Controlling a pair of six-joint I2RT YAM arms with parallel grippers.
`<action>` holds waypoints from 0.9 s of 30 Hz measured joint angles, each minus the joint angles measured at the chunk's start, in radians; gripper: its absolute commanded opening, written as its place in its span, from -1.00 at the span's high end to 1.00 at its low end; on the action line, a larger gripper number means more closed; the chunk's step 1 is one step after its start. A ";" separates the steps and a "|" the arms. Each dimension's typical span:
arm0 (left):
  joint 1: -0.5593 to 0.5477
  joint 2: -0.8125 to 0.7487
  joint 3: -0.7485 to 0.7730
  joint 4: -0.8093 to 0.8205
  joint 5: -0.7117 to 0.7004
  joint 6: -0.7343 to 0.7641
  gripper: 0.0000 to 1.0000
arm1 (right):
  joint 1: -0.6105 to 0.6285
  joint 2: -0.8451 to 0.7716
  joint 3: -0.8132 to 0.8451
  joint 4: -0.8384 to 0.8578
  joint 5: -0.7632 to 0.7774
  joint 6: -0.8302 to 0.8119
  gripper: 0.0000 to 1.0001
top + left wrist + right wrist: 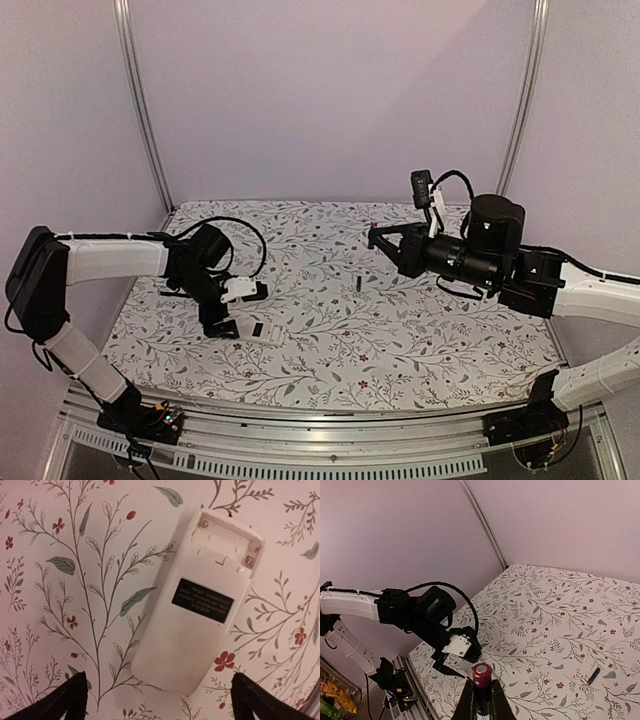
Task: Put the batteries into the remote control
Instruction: Move the remote control without batteries to the center of the board.
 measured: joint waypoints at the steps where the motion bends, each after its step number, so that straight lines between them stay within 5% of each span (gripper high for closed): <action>1: 0.002 0.018 0.000 0.010 0.007 0.014 -0.99 | -0.002 -0.001 -0.002 0.000 -0.003 0.000 1.00; 20: -0.060 0.129 -0.037 0.108 0.129 0.055 -0.93 | -0.009 -0.037 -0.046 0.007 -0.033 0.013 1.00; 27: -0.085 0.155 -0.026 0.146 0.116 0.006 -0.52 | -0.012 -0.055 -0.057 0.007 -0.030 0.024 1.00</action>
